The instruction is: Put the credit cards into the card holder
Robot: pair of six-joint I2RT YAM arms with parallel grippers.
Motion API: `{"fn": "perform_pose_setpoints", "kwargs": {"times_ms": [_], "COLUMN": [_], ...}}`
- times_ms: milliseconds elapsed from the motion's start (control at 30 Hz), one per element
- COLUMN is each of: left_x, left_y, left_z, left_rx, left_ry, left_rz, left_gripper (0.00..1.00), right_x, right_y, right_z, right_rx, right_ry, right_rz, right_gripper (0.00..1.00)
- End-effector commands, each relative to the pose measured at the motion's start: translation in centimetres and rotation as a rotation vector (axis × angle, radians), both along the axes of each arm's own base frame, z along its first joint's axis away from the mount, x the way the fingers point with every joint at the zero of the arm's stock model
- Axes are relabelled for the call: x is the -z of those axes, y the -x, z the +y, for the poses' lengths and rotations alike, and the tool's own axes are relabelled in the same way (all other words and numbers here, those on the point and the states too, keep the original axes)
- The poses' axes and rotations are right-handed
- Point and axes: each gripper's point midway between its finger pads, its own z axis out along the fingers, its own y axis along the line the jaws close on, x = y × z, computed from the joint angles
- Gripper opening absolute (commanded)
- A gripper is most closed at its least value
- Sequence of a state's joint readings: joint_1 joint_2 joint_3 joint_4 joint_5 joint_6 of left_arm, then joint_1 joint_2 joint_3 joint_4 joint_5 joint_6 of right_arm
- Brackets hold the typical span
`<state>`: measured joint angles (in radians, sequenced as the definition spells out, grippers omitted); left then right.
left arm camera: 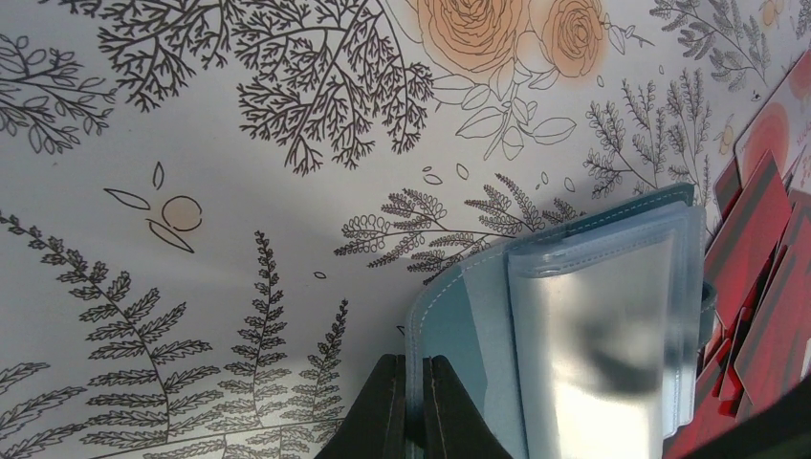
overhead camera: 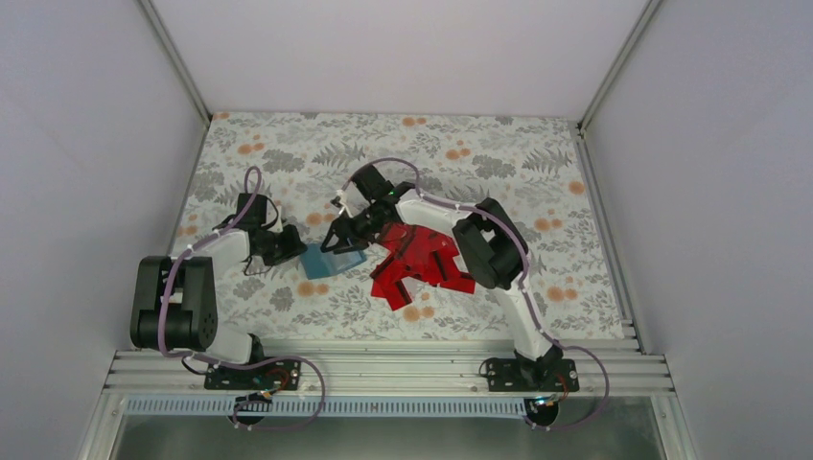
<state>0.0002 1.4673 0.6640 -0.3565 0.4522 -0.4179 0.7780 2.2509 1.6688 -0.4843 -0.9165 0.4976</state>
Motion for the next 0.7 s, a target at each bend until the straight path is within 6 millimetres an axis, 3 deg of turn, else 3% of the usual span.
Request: {"fn": "perform_pose_setpoints", "kwargs": {"times_ms": [0, 200, 333, 533, 667], "left_x": [0.0, 0.2, 0.4, 0.6, 0.8], "left_y": [-0.2, -0.3, -0.1, -0.1, -0.1], "left_z": [0.2, 0.2, 0.2, 0.2, 0.1], "left_rx": [0.009, 0.009, 0.012, 0.02, 0.022], "left_ry": [-0.011, -0.009, -0.01, -0.013, -0.01], "left_rz": [0.002, 0.004, 0.009, 0.014, 0.017], "left_gripper": [0.02, 0.02, 0.02, 0.02, 0.02], "right_x": [-1.1, -1.6, -2.2, -1.3, -0.8], "right_y": [1.0, 0.1, -1.1, -1.3, -1.5], "right_z": [2.3, 2.5, 0.8, -2.4, -3.4], "right_rx": [-0.055, -0.039, 0.008, 0.027, 0.033], "right_ry": [-0.068, -0.041, 0.005, 0.069, 0.08], "right_rz": [0.02, -0.035, -0.112, -0.147, -0.146], "right_gripper": [0.5, 0.5, 0.5, 0.51, 0.51]}}
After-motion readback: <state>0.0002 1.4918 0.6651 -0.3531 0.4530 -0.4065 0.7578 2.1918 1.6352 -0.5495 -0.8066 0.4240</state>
